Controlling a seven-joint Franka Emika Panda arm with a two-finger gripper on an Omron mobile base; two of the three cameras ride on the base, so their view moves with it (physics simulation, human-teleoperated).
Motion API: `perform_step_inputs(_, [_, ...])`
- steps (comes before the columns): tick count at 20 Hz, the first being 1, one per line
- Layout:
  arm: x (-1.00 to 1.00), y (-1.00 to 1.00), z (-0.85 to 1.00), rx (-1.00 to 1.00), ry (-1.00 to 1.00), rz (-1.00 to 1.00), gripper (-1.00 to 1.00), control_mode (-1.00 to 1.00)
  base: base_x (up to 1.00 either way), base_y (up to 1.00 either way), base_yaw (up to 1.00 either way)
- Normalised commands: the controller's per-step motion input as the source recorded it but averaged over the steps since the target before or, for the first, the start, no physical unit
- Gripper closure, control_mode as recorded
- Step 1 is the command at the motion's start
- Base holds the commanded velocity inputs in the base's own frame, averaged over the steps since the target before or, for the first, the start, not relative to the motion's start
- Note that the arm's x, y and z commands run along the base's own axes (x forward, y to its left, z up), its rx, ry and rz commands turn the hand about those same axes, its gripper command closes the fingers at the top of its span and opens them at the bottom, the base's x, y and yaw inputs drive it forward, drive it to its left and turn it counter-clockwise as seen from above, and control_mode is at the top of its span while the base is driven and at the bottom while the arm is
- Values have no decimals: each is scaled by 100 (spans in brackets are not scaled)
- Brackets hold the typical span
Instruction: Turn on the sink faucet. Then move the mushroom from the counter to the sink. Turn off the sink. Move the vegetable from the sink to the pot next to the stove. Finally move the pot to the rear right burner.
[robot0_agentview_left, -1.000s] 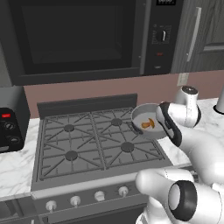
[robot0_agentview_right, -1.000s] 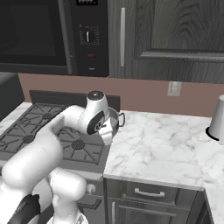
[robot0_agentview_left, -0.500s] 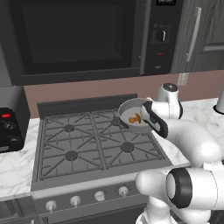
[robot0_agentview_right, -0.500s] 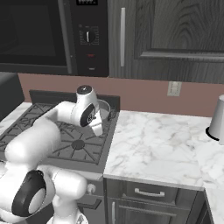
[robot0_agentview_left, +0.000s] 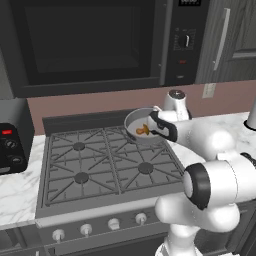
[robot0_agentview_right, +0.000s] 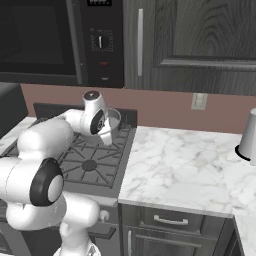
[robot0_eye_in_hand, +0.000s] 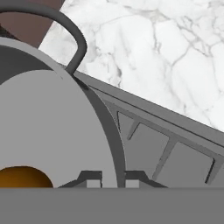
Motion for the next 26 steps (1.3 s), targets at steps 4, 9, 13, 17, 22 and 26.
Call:
perform_step_inputs(4, [37,13,0,0,0,4,100,-100,0,0,0])
perform_step_inputs(9, [31,12,0,0,0,5,100,-100,0,0,0])
perform_step_inputs(13, [23,8,0,0,1,6,100,-100,0,0,0])
perform_step_inputs(17, [16,9,-3,0,1,6,100,-100,0,0,0])
perform_step_inputs(22, [14,11,-6,0,1,6,100,-100,0,0,0])
perform_step_inputs(26, [14,10,-3,0,2,5,100,-100,0,0,0])
